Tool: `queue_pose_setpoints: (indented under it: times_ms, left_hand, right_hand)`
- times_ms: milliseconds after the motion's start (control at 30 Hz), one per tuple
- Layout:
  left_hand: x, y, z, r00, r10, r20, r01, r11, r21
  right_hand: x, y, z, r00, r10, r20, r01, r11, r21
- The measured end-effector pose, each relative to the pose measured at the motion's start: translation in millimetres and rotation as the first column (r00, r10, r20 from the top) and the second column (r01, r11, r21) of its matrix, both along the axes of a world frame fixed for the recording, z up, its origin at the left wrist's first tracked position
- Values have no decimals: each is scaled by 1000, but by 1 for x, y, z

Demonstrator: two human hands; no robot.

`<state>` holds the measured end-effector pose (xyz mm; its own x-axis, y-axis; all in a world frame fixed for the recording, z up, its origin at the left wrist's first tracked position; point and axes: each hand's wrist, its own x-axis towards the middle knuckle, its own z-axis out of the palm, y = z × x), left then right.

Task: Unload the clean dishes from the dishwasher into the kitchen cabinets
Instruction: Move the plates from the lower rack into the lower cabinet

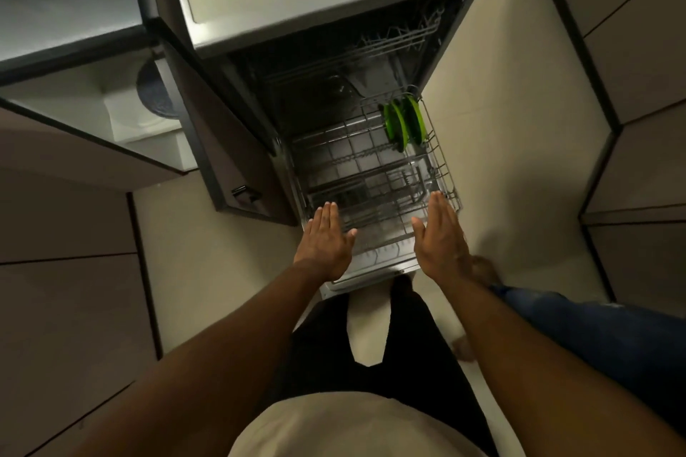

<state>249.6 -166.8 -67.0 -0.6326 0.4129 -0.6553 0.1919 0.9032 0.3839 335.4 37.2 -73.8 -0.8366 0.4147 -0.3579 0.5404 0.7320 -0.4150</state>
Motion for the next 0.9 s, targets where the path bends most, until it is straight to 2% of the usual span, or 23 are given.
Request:
queue_pose_setpoints:
  times_ms: [200, 467, 767, 900]
  left_hand:
    - [-22, 39, -24, 997, 79, 2, -79, 997, -14]
    - [-65, 110, -92, 990, 139, 6, -138, 990, -33]
    - [-125, 183, -203, 992, 124, 28, -125, 992, 14]
    - [-145, 211, -255, 992, 124, 4, -125, 991, 50]
  right_hand:
    - [-31, 40, -38, 998, 53, 35, -52, 998, -41]
    - [-88, 117, -109, 995, 69, 69, -63, 994, -85]
    - [-160, 188, -220, 997, 65, 29, -63, 997, -51]
    - [-192, 210, -271, 997, 70, 37, -65, 992, -107]
